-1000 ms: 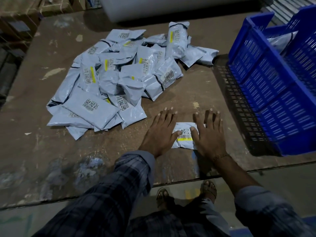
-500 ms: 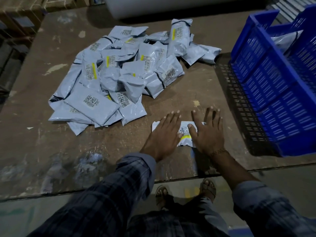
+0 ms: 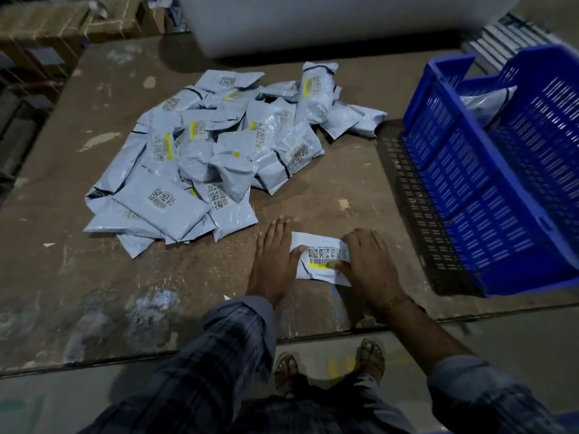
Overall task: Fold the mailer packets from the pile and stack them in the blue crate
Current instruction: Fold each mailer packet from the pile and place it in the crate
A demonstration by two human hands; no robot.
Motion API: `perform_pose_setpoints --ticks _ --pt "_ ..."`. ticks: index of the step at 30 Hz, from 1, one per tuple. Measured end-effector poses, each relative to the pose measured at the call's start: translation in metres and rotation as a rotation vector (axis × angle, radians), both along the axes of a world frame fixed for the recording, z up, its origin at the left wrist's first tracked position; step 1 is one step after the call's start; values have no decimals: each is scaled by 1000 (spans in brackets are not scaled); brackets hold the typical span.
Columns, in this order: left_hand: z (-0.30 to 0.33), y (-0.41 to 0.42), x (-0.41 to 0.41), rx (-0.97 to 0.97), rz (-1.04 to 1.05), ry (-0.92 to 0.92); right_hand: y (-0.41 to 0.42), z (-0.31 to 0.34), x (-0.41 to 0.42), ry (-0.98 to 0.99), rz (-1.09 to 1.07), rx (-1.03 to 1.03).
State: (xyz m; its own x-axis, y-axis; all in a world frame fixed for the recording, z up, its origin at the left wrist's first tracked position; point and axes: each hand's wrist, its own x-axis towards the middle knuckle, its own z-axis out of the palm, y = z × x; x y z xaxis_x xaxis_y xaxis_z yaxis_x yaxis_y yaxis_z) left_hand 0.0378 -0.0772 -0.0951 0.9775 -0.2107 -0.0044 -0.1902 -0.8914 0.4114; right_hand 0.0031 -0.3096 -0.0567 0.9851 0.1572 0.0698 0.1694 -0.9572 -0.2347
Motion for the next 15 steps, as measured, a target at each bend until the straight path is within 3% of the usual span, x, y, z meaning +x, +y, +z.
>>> perform_pose_setpoints --ticks 7,10,15 --pt "6 -34 11 -50 226 -94 -22 69 10 47 -299 -25" --pt "14 -56 27 -6 265 -42 -43 105 19 1 -343 133" --pt "30 -103 63 90 187 211 -83 170 33 -137 -292 284"
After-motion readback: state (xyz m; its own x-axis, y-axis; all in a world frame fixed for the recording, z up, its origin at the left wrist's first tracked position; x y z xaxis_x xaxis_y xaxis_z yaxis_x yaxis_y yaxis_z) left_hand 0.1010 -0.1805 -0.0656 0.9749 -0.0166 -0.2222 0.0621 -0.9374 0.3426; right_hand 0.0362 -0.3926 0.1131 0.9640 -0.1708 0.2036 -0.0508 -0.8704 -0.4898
